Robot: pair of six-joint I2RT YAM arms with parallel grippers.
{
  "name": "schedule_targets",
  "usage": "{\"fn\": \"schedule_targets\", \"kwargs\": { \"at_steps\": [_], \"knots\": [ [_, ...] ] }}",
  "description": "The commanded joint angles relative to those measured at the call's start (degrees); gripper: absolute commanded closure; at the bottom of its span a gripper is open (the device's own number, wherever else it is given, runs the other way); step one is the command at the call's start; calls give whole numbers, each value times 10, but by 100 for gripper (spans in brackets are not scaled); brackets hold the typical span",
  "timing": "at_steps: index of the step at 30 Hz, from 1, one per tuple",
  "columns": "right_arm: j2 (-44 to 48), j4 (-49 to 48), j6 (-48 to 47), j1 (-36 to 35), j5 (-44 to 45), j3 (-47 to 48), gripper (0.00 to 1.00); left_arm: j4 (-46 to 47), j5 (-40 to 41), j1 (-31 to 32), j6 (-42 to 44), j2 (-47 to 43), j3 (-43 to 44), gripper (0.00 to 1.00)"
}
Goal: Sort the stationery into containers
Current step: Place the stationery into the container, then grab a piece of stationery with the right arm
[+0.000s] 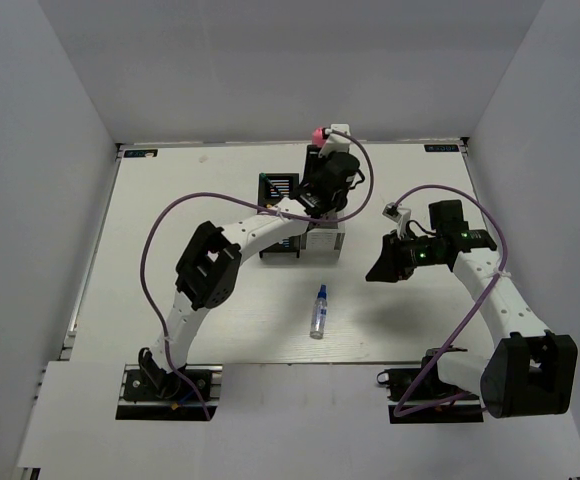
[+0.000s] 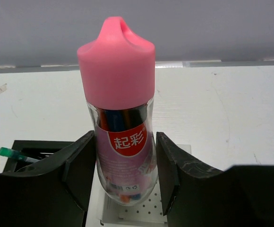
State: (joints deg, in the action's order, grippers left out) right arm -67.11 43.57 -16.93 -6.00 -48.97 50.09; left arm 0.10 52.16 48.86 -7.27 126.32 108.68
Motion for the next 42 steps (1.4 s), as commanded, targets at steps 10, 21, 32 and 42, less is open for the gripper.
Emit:
{"fn": "schedule_targets", "kwargs": {
  "at_steps": [10,21,32,42],
  "knots": [
    [6,12,-7,3,-27,24,63,-47,-38,1,-63,10,8,100],
    [-5,36,-24,-1,-39,30,46,-59,-32,-4,-77,16,3,57],
    [-14,43,-33,-2,-44,34,45,-65,-50,1,-82,-28,14,13],
    [-29,50,-23,-16,-46,37,38,-79,-51,11,-87,-114,11,0]
  ]
}}
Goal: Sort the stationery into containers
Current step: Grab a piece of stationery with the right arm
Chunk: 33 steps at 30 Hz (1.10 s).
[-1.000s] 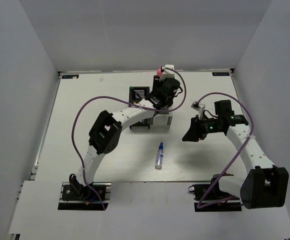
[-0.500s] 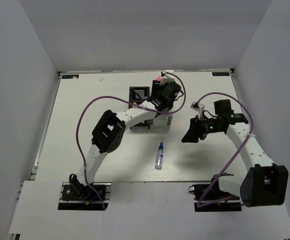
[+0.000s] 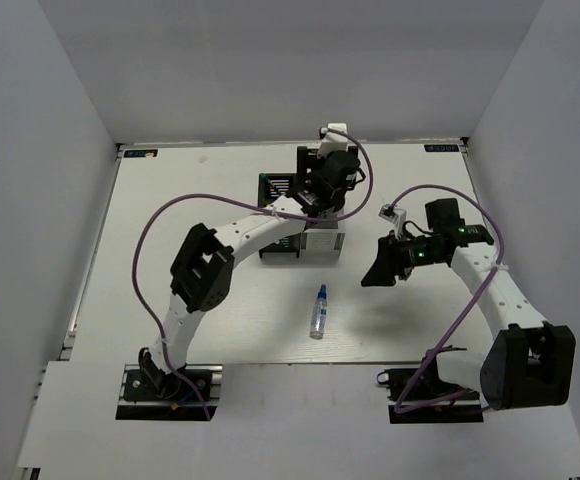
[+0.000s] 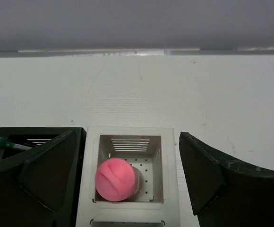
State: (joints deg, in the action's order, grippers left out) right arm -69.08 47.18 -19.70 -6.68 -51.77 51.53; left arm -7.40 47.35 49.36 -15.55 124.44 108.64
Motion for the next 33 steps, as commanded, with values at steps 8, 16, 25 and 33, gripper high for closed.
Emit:
{"fn": "schedule_targets", "kwargs": {
  "at_steps": [8,16,25,33],
  "knots": [
    [-67,-30,82,-89,92,12,42,-96,58,12,-47,-291,-124,0],
    [-145,-63,168,-188,168,23,40,-291,40,31,-310,-560,-422,0],
    [-191,-164,299,-271,240,27,32,-408,-12,48,-437,-678,-541,0],
    [-256,-191,358,-351,339,54,26,-414,-34,53,-468,-696,-591,0]
  ]
}}
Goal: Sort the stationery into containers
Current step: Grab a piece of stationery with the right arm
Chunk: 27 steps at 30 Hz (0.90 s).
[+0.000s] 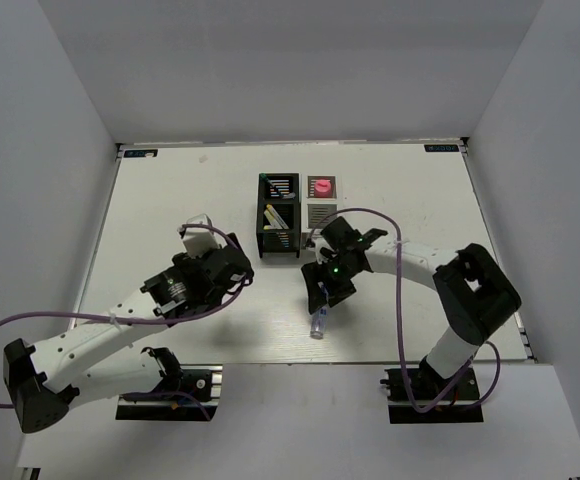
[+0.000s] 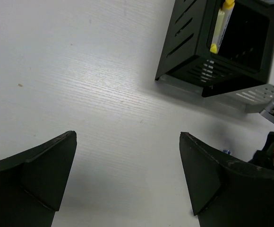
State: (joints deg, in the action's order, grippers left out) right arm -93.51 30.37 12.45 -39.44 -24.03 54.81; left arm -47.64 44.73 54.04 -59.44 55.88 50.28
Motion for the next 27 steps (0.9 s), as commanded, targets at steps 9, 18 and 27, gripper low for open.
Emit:
{"fn": "schedule_targets", "kwargs": {
  "at_steps": [9,18,27],
  "knots": [
    [-41,-34,29,-100,166,15,40,6,-8,6,-29,-10,-25,0],
    [-37,-32,-27,-130,157,10,99,33,-31,6,-52,-4,-53,0],
    [64,0,-121,-112,94,117,100,38,-31,12,-52,-12,-58,0]
  ]
}}
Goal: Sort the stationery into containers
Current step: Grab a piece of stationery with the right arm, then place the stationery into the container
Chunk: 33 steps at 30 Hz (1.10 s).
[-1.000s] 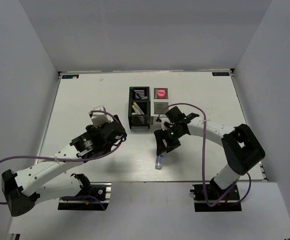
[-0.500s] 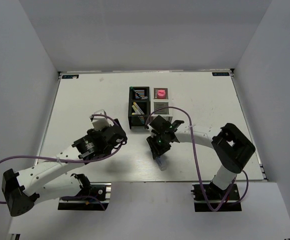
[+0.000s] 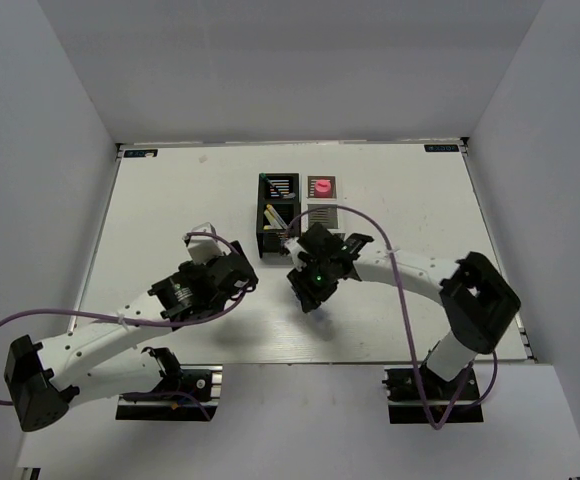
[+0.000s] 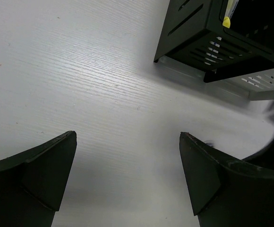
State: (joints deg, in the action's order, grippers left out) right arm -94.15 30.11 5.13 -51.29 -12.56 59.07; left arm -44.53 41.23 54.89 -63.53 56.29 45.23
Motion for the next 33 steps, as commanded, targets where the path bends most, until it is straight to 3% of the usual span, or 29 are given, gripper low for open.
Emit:
{"fn": "schedule_targets", "kwargs": {
  "at_steps": [1,10,17,24,33],
  "knots": [
    [103,0,-47,11,-17,85,100,7,4,3,-11,-24,-8,0],
    [164,2,-183,55,-46,186,100,1,4,3,-11,-43,-14,0],
    [170,-144,-266,102,-23,166,100,6,-1,3,-11,-32,-14,0],
    [134,-287,-305,174,-137,113,100,6,-6,8,-11,-26,-14,0],
    [60,-343,-329,249,-273,113,100,30,-12,8,-5,-20,-19,0]
  ]
}}
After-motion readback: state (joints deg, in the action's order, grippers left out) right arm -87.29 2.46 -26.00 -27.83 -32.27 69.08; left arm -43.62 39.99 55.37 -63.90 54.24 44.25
